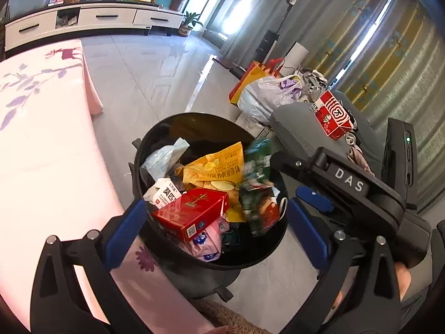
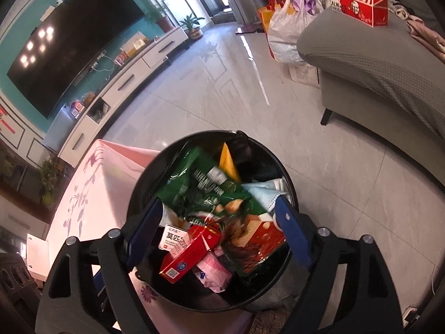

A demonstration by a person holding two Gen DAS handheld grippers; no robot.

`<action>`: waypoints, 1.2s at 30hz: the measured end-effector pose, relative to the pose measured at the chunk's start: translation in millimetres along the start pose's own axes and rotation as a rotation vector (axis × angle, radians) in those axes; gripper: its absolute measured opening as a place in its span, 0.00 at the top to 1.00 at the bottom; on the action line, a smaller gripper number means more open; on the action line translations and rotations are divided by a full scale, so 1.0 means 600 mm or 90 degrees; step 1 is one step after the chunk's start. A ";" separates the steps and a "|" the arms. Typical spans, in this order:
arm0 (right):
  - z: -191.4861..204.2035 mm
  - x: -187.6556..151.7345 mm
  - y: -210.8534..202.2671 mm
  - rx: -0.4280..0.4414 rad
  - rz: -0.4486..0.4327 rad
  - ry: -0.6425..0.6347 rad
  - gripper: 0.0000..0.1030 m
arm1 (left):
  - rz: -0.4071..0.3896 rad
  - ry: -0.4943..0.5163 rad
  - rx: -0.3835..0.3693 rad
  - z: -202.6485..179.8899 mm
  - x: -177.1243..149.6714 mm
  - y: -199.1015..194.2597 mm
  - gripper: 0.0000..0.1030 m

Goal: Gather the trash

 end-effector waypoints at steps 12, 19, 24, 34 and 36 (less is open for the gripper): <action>0.017 0.001 -0.028 -0.015 -0.032 -0.026 0.13 | -0.077 0.053 0.047 -0.040 0.015 -0.089 0.03; 0.022 0.003 -0.076 -0.026 -0.082 -0.054 0.04 | -0.087 0.090 0.060 -0.069 0.015 -0.124 0.03; 0.024 0.001 -0.120 -0.038 -0.132 -0.094 0.03 | -0.082 0.090 0.078 -0.070 0.006 -0.130 0.03; -0.006 0.005 -0.149 -0.069 -0.164 -0.074 0.03 | -0.057 0.086 0.117 -0.052 -0.014 -0.123 0.03; -0.013 0.005 -0.147 -0.091 -0.166 -0.071 0.03 | -0.050 0.087 0.122 -0.050 -0.016 -0.120 0.03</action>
Point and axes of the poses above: each gripper's, at about its wrist camera, not at the fingertips, and y roughly the way its jaws point, z to its left, x to its top, the point moved 4 cm from there along y, roughly the way its jaws point, and after that the axes turned 11 degrees about -x, right-handed, at the moved point
